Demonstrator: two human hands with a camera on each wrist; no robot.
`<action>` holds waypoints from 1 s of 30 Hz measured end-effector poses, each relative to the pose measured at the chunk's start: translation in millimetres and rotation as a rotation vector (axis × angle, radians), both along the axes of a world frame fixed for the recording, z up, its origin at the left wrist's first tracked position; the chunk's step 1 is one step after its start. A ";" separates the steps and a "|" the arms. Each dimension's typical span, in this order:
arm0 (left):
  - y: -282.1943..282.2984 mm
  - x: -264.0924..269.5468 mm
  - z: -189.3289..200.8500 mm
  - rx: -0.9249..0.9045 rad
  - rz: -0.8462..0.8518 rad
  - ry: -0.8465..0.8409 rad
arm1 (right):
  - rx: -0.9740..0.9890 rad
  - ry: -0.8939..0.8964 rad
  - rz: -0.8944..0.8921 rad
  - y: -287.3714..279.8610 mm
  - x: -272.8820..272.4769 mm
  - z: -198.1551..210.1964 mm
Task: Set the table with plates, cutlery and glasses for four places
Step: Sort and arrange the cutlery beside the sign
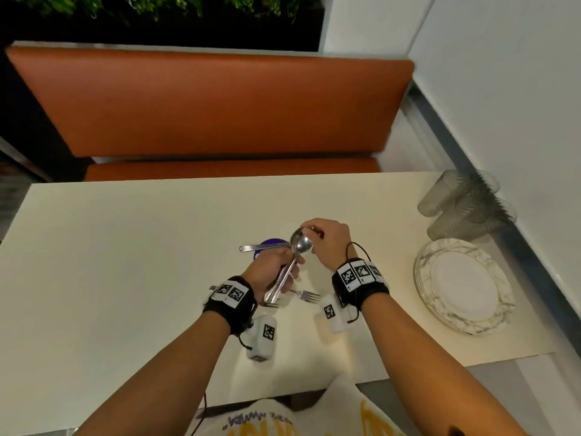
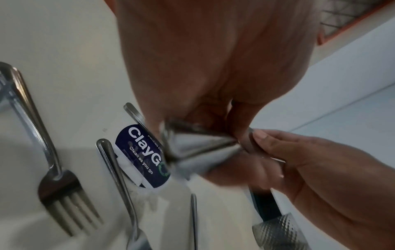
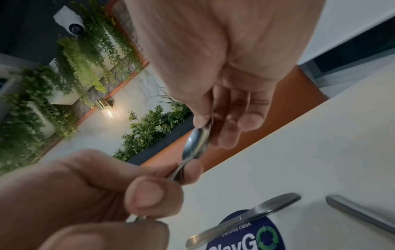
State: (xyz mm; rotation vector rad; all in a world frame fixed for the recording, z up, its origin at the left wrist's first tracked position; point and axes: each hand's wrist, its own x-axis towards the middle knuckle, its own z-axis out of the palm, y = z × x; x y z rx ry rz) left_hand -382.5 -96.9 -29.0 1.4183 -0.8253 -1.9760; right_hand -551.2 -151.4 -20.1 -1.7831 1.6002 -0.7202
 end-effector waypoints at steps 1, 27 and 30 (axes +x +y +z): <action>-0.5 0.8 2.0 0.009 -0.025 0.016 | -0.007 0.000 0.014 -0.7 -1.1 -0.3; -28.1 -20.6 -34.3 0.150 0.102 -0.023 | 0.245 0.060 0.243 -66.9 -21.0 -41.1; -33.8 -8.5 -29.7 0.026 -0.081 -0.240 | 0.287 0.052 0.147 -59.8 -12.8 -48.1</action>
